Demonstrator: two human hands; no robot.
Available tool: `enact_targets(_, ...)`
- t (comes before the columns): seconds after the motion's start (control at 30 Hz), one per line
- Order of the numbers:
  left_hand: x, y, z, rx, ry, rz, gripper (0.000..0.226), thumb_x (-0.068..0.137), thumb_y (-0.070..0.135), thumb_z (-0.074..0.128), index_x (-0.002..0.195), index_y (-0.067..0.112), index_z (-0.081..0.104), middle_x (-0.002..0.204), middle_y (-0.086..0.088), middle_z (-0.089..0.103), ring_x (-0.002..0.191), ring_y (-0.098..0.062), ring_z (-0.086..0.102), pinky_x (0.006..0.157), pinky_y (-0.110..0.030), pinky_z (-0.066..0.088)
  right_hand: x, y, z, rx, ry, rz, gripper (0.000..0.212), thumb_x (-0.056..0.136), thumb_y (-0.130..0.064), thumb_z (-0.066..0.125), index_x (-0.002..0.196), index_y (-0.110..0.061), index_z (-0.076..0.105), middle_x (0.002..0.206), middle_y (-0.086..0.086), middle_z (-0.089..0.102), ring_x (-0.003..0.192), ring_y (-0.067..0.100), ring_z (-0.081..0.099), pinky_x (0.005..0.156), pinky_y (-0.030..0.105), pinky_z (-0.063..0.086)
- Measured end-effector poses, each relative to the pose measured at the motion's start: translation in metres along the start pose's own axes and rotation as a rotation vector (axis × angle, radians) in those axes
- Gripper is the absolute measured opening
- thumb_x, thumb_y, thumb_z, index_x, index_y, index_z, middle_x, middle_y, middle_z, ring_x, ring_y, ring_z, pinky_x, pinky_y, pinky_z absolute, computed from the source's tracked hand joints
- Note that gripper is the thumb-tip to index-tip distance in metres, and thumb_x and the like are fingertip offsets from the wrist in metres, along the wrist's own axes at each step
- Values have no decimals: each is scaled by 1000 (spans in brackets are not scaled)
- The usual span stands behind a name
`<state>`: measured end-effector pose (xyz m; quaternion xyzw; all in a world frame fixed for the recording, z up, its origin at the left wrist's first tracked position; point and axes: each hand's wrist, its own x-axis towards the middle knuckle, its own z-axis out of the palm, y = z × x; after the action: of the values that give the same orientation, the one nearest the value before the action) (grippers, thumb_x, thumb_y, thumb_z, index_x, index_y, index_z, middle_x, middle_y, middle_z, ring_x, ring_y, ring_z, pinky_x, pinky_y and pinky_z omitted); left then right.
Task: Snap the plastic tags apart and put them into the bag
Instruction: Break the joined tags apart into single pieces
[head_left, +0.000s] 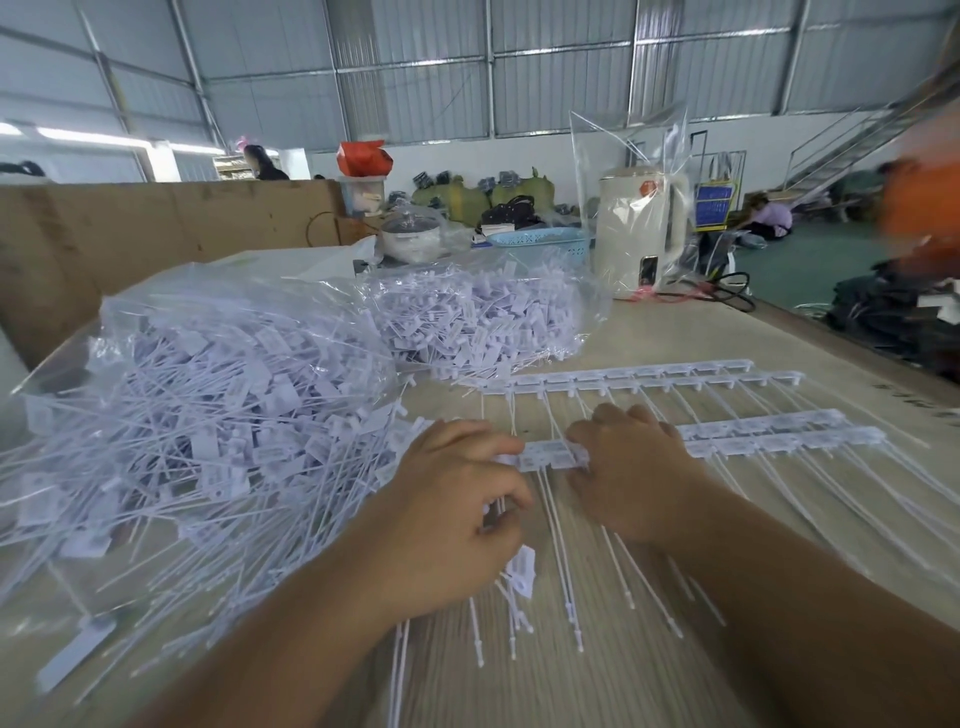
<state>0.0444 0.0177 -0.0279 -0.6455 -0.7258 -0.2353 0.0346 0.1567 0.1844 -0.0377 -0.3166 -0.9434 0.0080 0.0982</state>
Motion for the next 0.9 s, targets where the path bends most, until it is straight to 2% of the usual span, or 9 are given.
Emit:
enact_targets(0.1, 0, 0, 0, -70, -9, 14, 26, 91, 22, 53, 102, 36, 71, 138, 27, 45, 136, 10, 14, 111, -16, 9, 0, -1, -1, -10, 3, 4, 30, 89, -37, 47, 118, -29, 53, 112, 0, 44, 111, 24, 40, 94, 42, 35)
enact_targets(0.17, -1, 0, -1, -117, -49, 35, 19, 86, 42, 57, 97, 38, 71, 138, 33, 42, 135, 16, 8, 112, -20, 7, -1, -1, -3, -4, 1, 8, 32, 89, -39, 49, 119, -30, 53, 114, 0, 46, 113, 24, 40, 95, 42, 34)
enact_targets(0.27, -3, 0, 0, -57, -144, 56, 34, 70, 64, 72, 84, 33, 70, 140, 37, 33, 135, 18, -4, 106, -14, -4, -3, -2, -7, -25, 15, 15, 32, 89, -39, 50, 118, -28, 55, 116, -1, 47, 115, 24, 39, 97, 42, 32)
enact_targets(0.33, -2, -1, -2, -14, -111, 47, 29, 71, 56, 77, 73, 28, 70, 135, 35, 41, 134, 15, 5, 107, -19, 5, -5, -2, -9, -62, 42, 13, 28, 88, -35, 49, 115, -28, 55, 115, -1, 47, 117, 25, 39, 101, 44, 30)
enact_targets(0.5, 2, -7, -11, -66, 216, -27, 20, 72, 49, 68, 66, 31, 62, 107, 29, 57, 115, 6, 40, 101, -32, 28, -9, -2, -17, -45, 150, 28, 24, 86, -25, 50, 109, -25, 56, 112, -4, 46, 121, 24, 36, 116, 58, 10)
enact_targets(0.63, 3, -13, -9, -33, 233, -95, 23, 77, 33, 78, 65, 32, 58, 104, 25, 57, 108, 4, 43, 101, -35, 31, -10, 1, -24, 91, 329, -12, 12, 84, -26, 53, 94, -22, 47, 90, -7, 48, 96, 20, 46, 112, 53, 24)
enact_targets(0.73, 4, -14, -6, -62, 199, -137, 19, 78, 20, 77, 71, 31, 63, 107, 22, 57, 109, 1, 44, 103, -33, 33, -9, 3, -28, 252, 479, -56, 16, 79, -17, 54, 83, -20, 39, 66, -7, 45, 63, 14, 42, 88, 40, 40)
enact_targets(0.8, 5, -15, -5, -118, 192, -150, 17, 78, 18, 78, 75, 29, 65, 105, 19, 58, 108, -2, 49, 99, -30, 36, -12, 1, -32, 335, 509, -99, 17, 80, -15, 56, 81, -19, 39, 62, -3, 46, 58, 16, 43, 61, 30, 33)
enact_targets(0.9, 6, -13, -6, -255, 230, -208, 14, 85, 16, 70, 79, 28, 66, 99, 18, 63, 96, 3, 57, 83, -23, 43, -17, -2, -34, 381, 435, -170, 17, 82, -16, 56, 79, -21, 41, 61, -4, 48, 54, 14, 46, 47, 27, 26)
